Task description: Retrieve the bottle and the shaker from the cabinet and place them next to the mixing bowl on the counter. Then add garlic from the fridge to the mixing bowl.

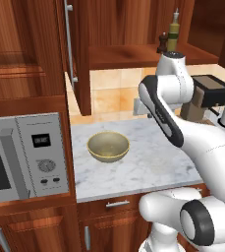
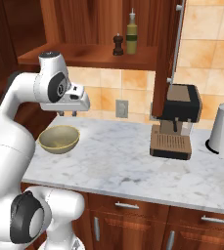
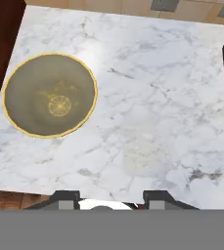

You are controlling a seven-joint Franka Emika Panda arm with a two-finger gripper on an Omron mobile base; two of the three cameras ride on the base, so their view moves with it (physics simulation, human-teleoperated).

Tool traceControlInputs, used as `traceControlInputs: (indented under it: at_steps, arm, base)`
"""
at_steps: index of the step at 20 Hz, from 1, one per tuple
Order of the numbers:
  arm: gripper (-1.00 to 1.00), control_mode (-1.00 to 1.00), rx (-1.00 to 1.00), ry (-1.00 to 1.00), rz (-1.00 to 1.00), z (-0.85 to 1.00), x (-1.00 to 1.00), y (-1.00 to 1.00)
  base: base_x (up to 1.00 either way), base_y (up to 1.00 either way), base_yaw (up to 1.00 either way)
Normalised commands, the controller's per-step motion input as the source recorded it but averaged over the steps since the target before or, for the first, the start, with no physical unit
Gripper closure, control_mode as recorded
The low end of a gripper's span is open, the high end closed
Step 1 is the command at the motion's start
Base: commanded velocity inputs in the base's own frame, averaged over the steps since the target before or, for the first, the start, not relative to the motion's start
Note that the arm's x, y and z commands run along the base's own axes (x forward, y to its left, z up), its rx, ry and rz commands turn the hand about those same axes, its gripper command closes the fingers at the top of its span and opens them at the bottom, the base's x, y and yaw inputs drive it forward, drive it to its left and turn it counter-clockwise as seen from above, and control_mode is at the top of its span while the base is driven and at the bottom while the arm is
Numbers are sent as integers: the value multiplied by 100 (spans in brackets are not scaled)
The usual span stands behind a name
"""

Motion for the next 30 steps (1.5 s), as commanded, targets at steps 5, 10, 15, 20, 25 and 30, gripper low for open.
traceControlInputs:
  at_steps: [5, 10, 15, 20, 25, 30]
  arm:
    - [-100, -100, 0, -12, -4, 6, -25, 14]
    - [-100, -100, 1, -36, 0, 75, -23, -9]
    - [-100, -100, 2, -24, 0, 87, -3, -37]
    - [-100, -100, 0, -17, -1, 82, 0, -37]
    - [-100, -100, 7, -21, -10, 74, 0, -28]
    - [-100, -100, 17, -23, -17, 27, 33, -7]
  base:
    - [0, 0, 0]
    - [0, 0, 0]
    - [0, 0, 0]
    - [0, 0, 0]
    - [0, 0, 0]
    - [0, 0, 0]
